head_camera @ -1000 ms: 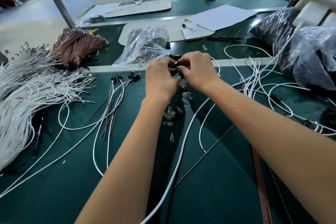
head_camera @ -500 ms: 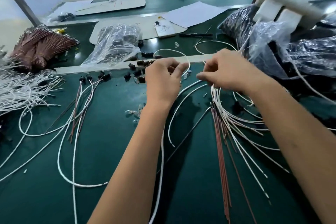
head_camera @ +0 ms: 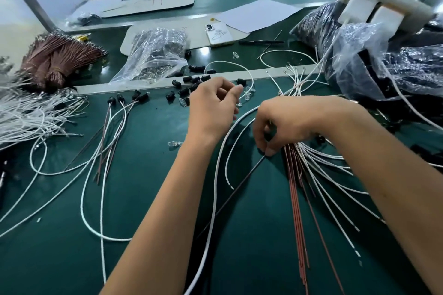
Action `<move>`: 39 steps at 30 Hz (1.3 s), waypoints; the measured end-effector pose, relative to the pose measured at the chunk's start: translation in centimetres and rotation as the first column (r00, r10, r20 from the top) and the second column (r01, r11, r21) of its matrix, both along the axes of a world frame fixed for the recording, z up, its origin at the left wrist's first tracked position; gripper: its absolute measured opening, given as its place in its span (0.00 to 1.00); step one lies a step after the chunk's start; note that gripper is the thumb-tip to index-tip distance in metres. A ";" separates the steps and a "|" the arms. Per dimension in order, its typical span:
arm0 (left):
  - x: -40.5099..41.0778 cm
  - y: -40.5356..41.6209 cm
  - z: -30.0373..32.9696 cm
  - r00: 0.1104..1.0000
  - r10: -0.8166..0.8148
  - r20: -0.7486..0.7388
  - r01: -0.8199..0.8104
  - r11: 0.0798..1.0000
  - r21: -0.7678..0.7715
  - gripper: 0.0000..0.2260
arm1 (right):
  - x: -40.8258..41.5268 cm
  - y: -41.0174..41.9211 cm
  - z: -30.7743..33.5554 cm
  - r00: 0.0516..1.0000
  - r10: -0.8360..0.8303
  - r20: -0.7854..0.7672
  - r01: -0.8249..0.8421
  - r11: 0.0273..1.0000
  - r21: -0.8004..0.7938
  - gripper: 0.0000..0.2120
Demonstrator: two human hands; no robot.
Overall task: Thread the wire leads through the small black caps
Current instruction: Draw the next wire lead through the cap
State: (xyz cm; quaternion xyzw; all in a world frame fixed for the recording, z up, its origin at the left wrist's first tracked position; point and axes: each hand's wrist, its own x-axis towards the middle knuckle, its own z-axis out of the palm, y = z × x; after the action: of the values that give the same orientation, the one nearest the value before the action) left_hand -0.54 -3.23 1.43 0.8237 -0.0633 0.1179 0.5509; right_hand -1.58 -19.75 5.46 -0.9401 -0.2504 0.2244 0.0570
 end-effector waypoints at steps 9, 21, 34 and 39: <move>-0.5 -0.3 -0.2 0.945 -0.318 -0.078 0.327 0.896 0.301 0.16 | 2.3 -2.9 1.7 0.920 -0.251 0.302 0.110 0.903 0.415 0.10; -0.4 -1.0 -1.3 0.999 0.028 0.019 -0.020 0.951 -0.307 0.21 | -1.6 0.8 -4.0 0.916 -0.308 -0.257 0.378 0.444 0.813 0.07; -2.0 -3.1 -0.3 0.979 -0.073 -0.188 -0.064 0.773 -0.632 0.21 | -2.3 0.7 -5.0 0.899 -0.165 -0.406 0.433 0.193 0.881 0.02; -2.2 -3.2 -0.2 0.982 -0.075 -0.172 -0.051 0.776 -0.629 0.21 | -2.1 0.6 -5.1 0.872 -0.309 -0.379 0.442 0.170 0.881 0.06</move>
State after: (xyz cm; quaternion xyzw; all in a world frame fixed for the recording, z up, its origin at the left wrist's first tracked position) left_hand -2.70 -6.40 1.19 0.5986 0.0268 0.0509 0.7990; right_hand -3.71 -19.14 0.37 -0.7320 -0.0899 0.0608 0.6726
